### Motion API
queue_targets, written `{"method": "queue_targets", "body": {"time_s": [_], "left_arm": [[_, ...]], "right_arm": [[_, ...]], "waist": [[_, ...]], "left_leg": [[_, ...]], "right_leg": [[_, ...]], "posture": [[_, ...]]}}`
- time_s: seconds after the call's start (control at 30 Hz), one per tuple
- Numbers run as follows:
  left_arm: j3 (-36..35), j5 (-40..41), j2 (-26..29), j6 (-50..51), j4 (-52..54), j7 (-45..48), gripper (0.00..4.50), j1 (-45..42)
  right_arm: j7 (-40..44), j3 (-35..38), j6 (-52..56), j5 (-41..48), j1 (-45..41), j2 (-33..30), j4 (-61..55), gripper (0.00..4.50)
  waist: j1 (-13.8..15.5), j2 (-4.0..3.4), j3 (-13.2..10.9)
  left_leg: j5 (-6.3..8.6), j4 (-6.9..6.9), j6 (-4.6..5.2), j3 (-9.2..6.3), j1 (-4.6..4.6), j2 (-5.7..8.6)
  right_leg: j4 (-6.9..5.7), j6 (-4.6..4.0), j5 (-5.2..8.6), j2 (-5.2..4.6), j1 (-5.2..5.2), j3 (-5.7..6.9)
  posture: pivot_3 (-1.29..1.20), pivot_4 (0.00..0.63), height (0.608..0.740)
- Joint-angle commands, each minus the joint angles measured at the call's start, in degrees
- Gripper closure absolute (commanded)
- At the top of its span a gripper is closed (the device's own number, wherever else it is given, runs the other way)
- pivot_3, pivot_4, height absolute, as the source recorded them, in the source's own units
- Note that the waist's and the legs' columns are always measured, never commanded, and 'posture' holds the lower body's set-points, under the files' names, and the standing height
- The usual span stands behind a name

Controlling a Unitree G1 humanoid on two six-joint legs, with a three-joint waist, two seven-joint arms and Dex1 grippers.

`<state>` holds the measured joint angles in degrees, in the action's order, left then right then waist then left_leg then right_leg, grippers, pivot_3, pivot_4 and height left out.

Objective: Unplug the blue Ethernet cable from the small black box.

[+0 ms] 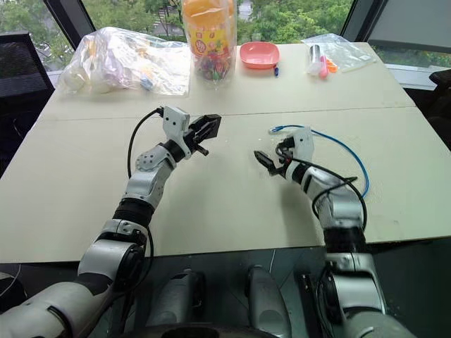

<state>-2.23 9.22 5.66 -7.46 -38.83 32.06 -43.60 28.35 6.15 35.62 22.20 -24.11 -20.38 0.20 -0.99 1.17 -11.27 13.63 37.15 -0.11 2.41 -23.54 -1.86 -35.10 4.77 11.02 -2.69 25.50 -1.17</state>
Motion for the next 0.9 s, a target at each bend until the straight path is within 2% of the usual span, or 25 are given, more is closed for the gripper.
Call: {"method": "queue_targets", "body": {"time_s": [0.03,0.1,0.17,0.33,0.53,0.7,0.9], "left_arm": [[-0.04,-0.41,-0.29,-2.42,-1.62,-0.59,3.97,-1.48],[0.15,-0.74,-0.31,-3.25,-3.34,-0.35,2.90,-1.82],[0.18,-0.94,-0.14,-4.10,-5.18,0.02,2.18,-2.11],[-0.28,-0.87,0.72,-4.03,-5.52,0.08,0.05,-2.20],[-1.75,4.17,4.24,8.50,9.33,2.23,0.02,0.41],[-7.48,14.73,10.70,31.11,33.38,-0.98,0.02,7.48],[-9.72,18.33,16.44,46.35,55.17,-7.56,0.02,19.03]], "right_arm": [[-1.22,1.91,1.30,2.12,1.13,-0.81,-9.73,0.06],[-2.10,2.36,1.50,2.06,1.95,-0.75,-11.17,0.00],[-3.18,2.84,1.24,1.76,2.20,-0.44,-11.48,0.00],[-5.02,3.52,-0.90,0.96,2.60,-0.37,-11.17,0.00],[-5.20,4.78,-3.44,2.34,2.86,-0.02,-12.43,0.00],[-3.53,6.89,-5.38,4.24,5.80,-0.92,-15.04,0.00],[-2.21,7.98,-4.75,6.06,9.86,-2.55,-19.05,0.00]], "waist": [[-0.04,0.01,0.00],[0.05,0.03,0.01],[0.07,0.03,0.02],[0.18,0.03,0.02],[0.06,0.03,0.01],[-0.21,0.03,0.02],[-0.11,0.02,0.02]], "left_leg": [[0.00,0.02,0.00,0.00,0.06,-0.01],[0.00,0.05,0.00,-0.02,0.11,-0.02],[0.00,0.07,-0.01,-0.03,0.13,-0.02],[0.00,0.06,0.00,-0.01,0.05,-0.01],[0.00,0.03,0.00,-0.02,0.05,-0.02],[0.00,-0.02,0.00,-0.03,0.07,-0.04],[0.00,-0.02,-0.01,-0.05,0.12,-0.06]], "right_leg": [[0.00,-0.07,0.01,0.02,-0.04,0.00],[0.00,-0.23,0.09,0.04,-0.08,0.01],[0.00,-0.24,0.09,0.04,-0.10,0.02],[0.03,-0.25,0.07,0.03,-0.08,0.01],[0.03,-0.09,0.00,0.03,-0.08,0.01],[0.02,-0.04,-0.01,0.03,-0.07,0.00],[-0.02,-0.22,0.10,0.02,-0.09,0.00]], "posture": [[0.00,0.150,0.740],[0.00,0.150,0.740],[0.00,0.150,0.740],[0.00,0.150,0.740],[0.00,0.150,0.740],[0.00,0.150,0.740],[0.00,0.150,0.740]]}}
